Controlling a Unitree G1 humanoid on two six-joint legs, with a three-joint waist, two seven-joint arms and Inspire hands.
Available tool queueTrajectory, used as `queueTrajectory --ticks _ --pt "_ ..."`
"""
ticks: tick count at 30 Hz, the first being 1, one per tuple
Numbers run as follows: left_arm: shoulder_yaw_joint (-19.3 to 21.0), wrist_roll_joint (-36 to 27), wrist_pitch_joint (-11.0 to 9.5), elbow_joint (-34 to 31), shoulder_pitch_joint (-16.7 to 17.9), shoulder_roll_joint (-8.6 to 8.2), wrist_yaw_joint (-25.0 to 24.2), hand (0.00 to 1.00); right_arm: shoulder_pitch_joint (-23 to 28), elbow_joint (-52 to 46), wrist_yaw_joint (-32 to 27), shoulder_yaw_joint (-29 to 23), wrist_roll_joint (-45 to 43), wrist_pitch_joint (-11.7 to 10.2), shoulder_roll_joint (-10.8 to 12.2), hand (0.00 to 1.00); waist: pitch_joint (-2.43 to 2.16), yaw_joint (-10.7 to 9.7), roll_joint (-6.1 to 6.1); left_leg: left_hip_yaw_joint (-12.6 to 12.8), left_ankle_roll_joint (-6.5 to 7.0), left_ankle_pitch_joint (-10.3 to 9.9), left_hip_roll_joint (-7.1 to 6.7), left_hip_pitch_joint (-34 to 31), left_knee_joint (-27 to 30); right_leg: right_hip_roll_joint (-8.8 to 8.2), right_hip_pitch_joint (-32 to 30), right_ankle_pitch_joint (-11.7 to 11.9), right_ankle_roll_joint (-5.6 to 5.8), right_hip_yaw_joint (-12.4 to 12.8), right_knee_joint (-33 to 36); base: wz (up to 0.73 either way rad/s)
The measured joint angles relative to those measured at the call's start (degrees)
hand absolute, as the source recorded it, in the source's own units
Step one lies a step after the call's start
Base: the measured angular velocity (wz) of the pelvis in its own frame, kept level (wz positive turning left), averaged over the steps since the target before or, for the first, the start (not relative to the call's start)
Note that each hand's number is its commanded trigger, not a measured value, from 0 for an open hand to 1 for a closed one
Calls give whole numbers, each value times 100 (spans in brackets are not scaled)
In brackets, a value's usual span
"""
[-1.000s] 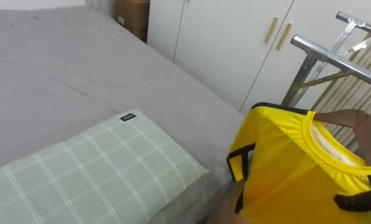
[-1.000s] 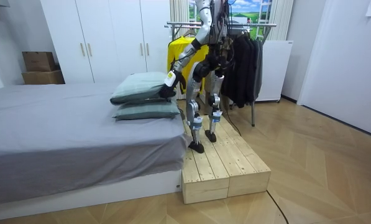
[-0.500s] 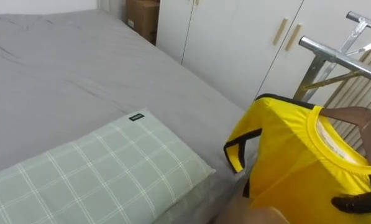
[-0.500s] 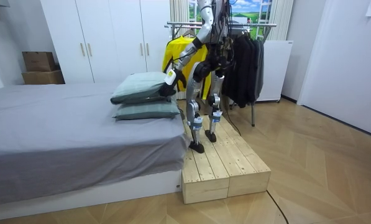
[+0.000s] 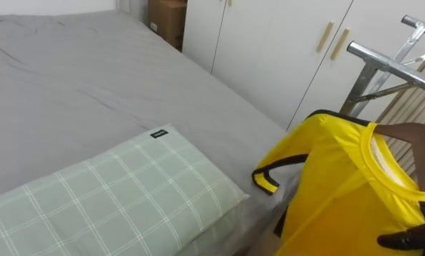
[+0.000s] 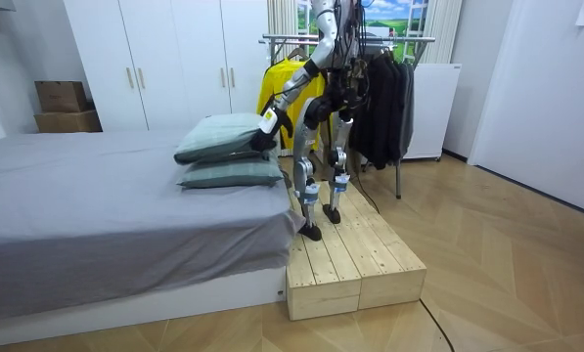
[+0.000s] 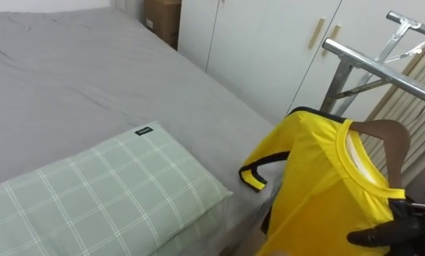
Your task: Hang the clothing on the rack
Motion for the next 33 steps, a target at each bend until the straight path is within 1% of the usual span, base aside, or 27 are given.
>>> queueTrajectory --ticks 4,7,16,20,22,24,27,29,31,33 --pt "3 -2 0 0 6 1 6 0 -2 -5 -90 -5 -13 -19 -1 0 -2 -2 -5 14 0 0 0 -6 -6 -10 -20 0 2 6 22 0" --pt "1 14 0 0 5 -12 4 0 -5 -42 -171 -6 -35 -44 -1 0 0 -8 -6 93 2 1 -6 9 -67 -66 -66 -40 9 20 118 0" --pt "6 32 0 3 42 -4 5 0 -5 -119 -373 -3 -36 -49 -2 0 3 -14 -3 146 2 1 0 47 -92 -86 -120 -74 -21 93 216 -4" --pt "6 114 0 12 68 -10 5 0 -4 -167 -387 -3 -32 -50 -3 0 4 -9 -6 182 2 2 -6 85 -130 -109 -130 -108 -15 114 262 -3" --pt "-2 141 0 12 106 -12 11 0 -4 -173 -420 3 -29 -50 -5 0 2 -11 -17 189 3 3 -20 99 -152 -131 -133 -146 15 116 293 0" --pt "-11 142 0 12 153 -16 28 0 -4 -173 -479 6 -30 -49 -4 0 5 -10 -22 196 3 3 -20 125 -168 -131 -129 -146 14 119 291 0" --pt "-58 257 5 14 215 -28 78 0 -4 -175 -604 6 -38 -48 -4 0 6 -13 -19 231 3 3 -20 177 -177 -133 -100 -135 -5 144 284 -2" --pt "-55 285 17 15 231 -41 90 0 -4 -180 -716 -26 -38 -47 -4 0 6 -59 -12 232 3 3 -21 175 -175 -135 -87 -135 -6 141 283 0" --pt "-44 539 49 15 279 -101 90 0 -4 -184 -874 -191 -208 -48 -4 0 13 -126 25 266 3 3 -22 202 -187 -139 -27 -141 4 140 273 0" --pt "-26 728 65 15 313 -143 89 0 -4 -191 -1031 -294 -370 -50 -4 0 10 -169 52 301 3 3 -22 252 -191 -149 8 -149 19 141 272 0"
